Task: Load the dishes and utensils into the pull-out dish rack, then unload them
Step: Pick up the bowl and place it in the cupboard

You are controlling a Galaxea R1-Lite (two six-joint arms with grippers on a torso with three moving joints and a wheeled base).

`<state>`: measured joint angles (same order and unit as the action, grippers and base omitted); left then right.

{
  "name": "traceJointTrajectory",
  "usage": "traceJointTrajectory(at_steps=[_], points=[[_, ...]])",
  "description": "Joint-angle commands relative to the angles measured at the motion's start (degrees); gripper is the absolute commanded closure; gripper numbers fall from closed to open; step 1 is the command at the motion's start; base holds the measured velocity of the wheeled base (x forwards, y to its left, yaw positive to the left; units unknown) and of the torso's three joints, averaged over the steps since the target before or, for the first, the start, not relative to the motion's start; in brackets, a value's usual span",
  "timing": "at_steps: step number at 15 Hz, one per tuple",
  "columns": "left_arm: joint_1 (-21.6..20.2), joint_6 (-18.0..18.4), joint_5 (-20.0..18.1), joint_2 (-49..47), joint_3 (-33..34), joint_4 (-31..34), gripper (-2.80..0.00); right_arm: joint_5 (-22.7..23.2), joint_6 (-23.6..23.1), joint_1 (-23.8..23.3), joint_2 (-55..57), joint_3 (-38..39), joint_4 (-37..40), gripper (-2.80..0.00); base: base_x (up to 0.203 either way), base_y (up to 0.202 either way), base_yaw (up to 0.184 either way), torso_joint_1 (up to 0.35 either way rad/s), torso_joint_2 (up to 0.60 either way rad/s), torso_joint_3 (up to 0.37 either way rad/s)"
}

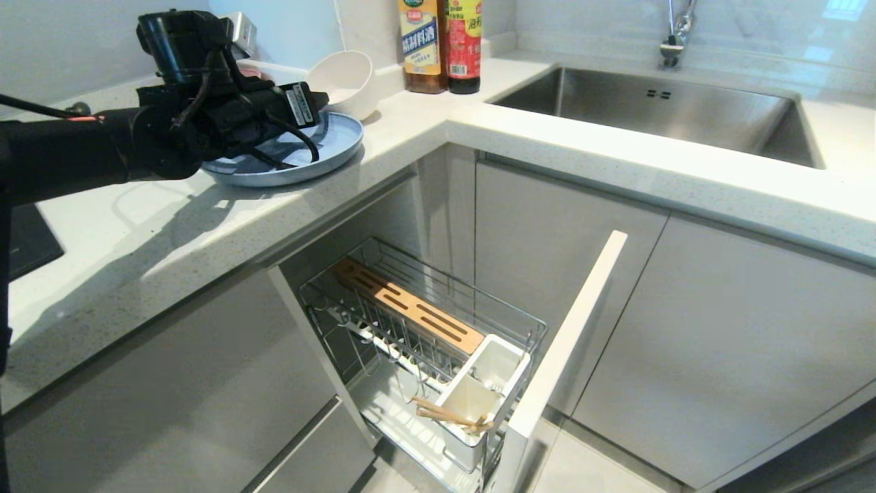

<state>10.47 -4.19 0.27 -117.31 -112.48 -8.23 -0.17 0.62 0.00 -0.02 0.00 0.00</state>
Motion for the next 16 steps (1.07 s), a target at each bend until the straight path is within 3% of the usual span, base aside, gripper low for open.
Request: traceJointTrajectory(at_steps=[1, 16], points=[[-0.01, -0.03, 0.06, 0.15, 0.06, -0.12, 0.00, 0.00, -0.01, 0.00, 0.02, 0.09, 0.00, 0.00, 0.000, 0.000, 0.000, 0.000, 0.00, 0.000], [0.26, -1.52, 1.16, 6.64, 0.15, 0.13, 0.00, 0.00, -0.01, 0.00, 0.02, 0.09, 0.00, 0.00, 0.000, 0.000, 0.000, 0.000, 0.00, 0.000]])
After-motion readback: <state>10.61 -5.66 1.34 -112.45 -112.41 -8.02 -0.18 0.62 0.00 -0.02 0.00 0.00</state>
